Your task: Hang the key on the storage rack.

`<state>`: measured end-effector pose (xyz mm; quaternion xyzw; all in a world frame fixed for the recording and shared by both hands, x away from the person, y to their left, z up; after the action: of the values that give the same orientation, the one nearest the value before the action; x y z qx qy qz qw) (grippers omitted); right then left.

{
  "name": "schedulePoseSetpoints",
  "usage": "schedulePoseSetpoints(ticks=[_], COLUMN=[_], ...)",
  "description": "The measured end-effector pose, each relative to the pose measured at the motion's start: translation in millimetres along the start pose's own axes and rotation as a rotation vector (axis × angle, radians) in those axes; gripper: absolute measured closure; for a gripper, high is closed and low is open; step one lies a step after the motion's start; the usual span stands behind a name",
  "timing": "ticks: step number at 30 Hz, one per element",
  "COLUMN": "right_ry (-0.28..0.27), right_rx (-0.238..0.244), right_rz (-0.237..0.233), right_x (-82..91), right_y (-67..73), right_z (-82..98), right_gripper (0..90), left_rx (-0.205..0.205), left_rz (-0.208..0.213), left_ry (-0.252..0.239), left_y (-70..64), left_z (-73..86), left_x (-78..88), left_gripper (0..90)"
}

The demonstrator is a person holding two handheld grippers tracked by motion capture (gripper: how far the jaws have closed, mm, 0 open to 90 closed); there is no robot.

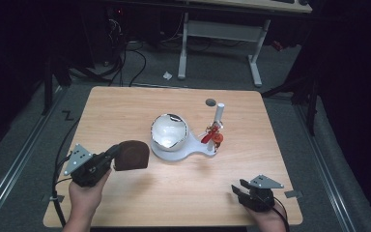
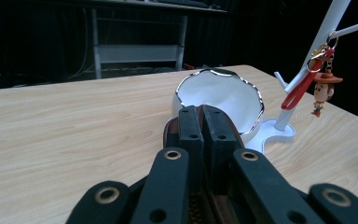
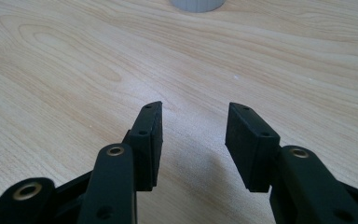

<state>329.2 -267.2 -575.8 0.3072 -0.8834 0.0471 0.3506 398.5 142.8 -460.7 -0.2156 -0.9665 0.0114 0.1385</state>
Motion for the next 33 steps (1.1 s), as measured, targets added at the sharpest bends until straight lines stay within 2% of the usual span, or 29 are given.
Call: schedulePoseSetpoints(ticks=[7, 15, 20, 24, 33], right_ry=[-0.008, -0.015, -0.026, -0.029, -0.03], right_rx=[0.004, -0.006, -0.01, -0.011, -0.012], right_rz=[-0.003, -0.006, -0.006, -0.008, -0.015], right_x=[1.1, 3.2, 5.8, 7.0, 6.9], right_y=[-0.4, -1.5, -1.7, -1.4, -1.3], right_z=[-1.6, -1.8, -2.5, -2.4, -2.5], right_gripper=[56.6, 56.6, 56.6, 56.6, 56.6], left_rx=[-0.017, -0.014, -0.029, -0.023, -0.037], left_rz=[0.009, 0.012, -0.002, -0.008, -0.025], left_ry=[0.022, 0.009, 0.021, 0.032, 0.024], left_y=[-11.2, -21.0, -21.7, -20.7, -25.8], left_z=[-7.2, -18.7, -21.5, -22.9, -38.1], left_x=[-21.6, -39.9, -52.3, -62.6, -84.6], left_gripper=[87.5, 87.5, 87.5, 87.5, 87.4])
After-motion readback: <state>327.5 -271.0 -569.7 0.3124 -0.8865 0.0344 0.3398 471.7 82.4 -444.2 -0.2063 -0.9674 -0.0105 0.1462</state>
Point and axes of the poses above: each handheld gripper's, and its own axes: x roughly backward along the jaws, z roughly out of its underside, y roughly to its left, the point moved 9 cm from there along -x, roughly forward along the jaws, and after that the axes turned 11 degrees about -z, right-handed, at the moved point
